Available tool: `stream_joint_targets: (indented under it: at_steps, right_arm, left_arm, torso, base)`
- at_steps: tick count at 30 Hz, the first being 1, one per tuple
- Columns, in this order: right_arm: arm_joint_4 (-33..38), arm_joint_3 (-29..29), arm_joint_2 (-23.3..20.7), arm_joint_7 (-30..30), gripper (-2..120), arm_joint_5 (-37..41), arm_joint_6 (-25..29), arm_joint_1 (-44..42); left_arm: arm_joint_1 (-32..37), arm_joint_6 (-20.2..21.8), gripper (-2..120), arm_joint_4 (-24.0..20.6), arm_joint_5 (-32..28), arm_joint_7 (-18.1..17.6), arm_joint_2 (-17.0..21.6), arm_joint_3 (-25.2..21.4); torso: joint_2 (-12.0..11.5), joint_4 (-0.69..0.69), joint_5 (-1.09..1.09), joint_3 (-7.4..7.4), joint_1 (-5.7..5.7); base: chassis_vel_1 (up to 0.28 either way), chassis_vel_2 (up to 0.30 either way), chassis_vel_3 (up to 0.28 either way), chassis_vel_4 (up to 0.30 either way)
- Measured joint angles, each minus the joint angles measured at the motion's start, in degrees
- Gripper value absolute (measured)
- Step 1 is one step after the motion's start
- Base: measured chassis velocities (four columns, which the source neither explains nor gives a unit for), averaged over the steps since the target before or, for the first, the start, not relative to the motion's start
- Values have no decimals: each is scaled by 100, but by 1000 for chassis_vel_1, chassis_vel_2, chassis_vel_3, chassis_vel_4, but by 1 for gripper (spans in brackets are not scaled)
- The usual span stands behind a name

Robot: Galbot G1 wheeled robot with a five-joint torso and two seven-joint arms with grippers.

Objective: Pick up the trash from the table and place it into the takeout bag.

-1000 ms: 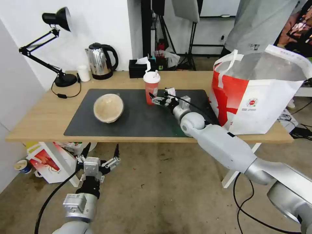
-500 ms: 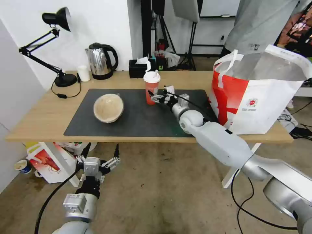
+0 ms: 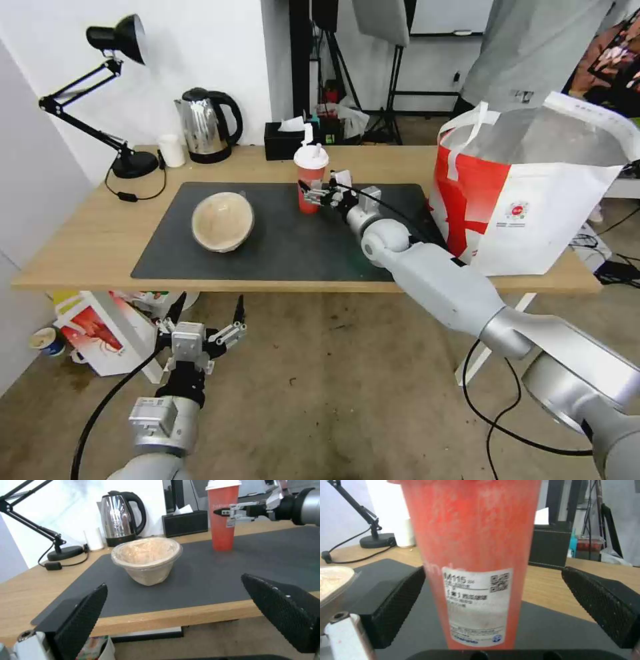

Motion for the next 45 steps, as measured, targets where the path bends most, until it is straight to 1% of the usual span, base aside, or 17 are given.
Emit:
stream_joint_targets:
  at_steps: [15, 23, 24, 25, 27, 29, 30, 31, 32, 33, 34, 36, 38, 41, 43, 45]
  right_arm:
    - [-577, 25, 375, -223, 100, -105, 176, 35]
    - [-742, 100, 453, -325, 99, -109, 227, 49]
    - [-768, 115, 463, -347, 96, -110, 236, 49]
    - [-768, 115, 463, -347, 96, -110, 236, 49]
    - [-806, 194, 488, -466, 89, -94, 261, 7]
    - [-768, 208, 440, -514, 81, -73, 260, -24]
    - [-768, 208, 440, -514, 81, -73, 260, -24]
    - [-755, 214, 428, -521, 76, -68, 258, -27]
    - [-744, 222, 416, -525, 74, -62, 256, -32]
    - [-724, 225, 412, -526, 68, -56, 252, -38]
    - [-724, 225, 412, -526, 68, -56, 252, -38]
    - [-686, 240, 412, -526, 56, -49, 244, -56]
    - [-651, 244, 413, -527, 54, -44, 236, -68]
    - [-569, 248, 393, -529, 41, -9, 216, -90]
    - [-556, 248, 380, -537, 39, 31, 212, -91]
    - [-536, 248, 359, -557, 32, 90, 205, -90]
  left_arm:
    - [0, 0, 100, 0, 0, 0, 0, 0]
    - [0, 0, 100, 0, 0, 0, 0, 0]
    - [0, 0, 100, 0, 0, 0, 0, 0]
    - [0, 0, 100, 0, 0, 0, 0, 0]
    - [0, 0, 100, 0, 0, 0, 0, 0]
    - [0, 0, 100, 0, 0, 0, 0, 0]
    - [0, 0, 100, 0, 0, 0, 0, 0]
    - [0, 0, 100, 0, 0, 0, 0, 0]
    - [0, 0, 100, 0, 0, 0, 0, 0]
    - [0, 0, 100, 0, 0, 0, 0, 0]
    - [0, 0, 100, 0, 0, 0, 0, 0]
    - [0, 0, 100, 0, 0, 0, 0, 0]
    - [0, 0, 100, 0, 0, 0, 0, 0]
    - [0, 0, 100, 0, 0, 0, 0, 0]
    - [0, 0, 100, 0, 0, 0, 0, 0]
    - [0, 0, 100, 0, 0, 0, 0, 0]
  torso:
    - [0, 0, 0, 0, 0]
    - [0, 0, 0, 0, 0]
    - [0, 0, 0, 0, 0]
    - [0, 0, 0, 0, 0]
    - [0, 0, 0, 0, 0]
    - [0, -1, 0, 0, 0]
    - [0, -1, 0, 0, 0]
    - [0, -1, 1, 0, 0]
    - [0, -1, 0, 0, 0]
    - [0, -1, 0, 0, 0]
    - [0, -1, 0, 0, 0]
    - [0, 0, 0, 0, 0]
    - [0, 0, 1, 0, 0]
    - [0, 0, 0, 0, 0]
    - [0, 0, 1, 0, 0]
    - [0, 0, 1, 0, 0]
  base:
    - [0, 0, 0, 0]
    - [0, 0, 0, 0]
    - [0, 0, 0, 0]
    - [0, 0, 0, 0]
    - [0, 0, 0, 0]
    - [0, 0, 0, 0]
    - [0, 0, 0, 0]
    - [0, 0, 0, 0]
    - [0, 0, 0, 0]
    - [0, 0, 0, 0]
    - [0, 0, 0, 0]
    - [0, 0, 0, 0]
    - [0, 0, 0, 0]
    - [0, 0, 0, 0]
    - [0, 0, 0, 0]
    - [0, 0, 0, 0]
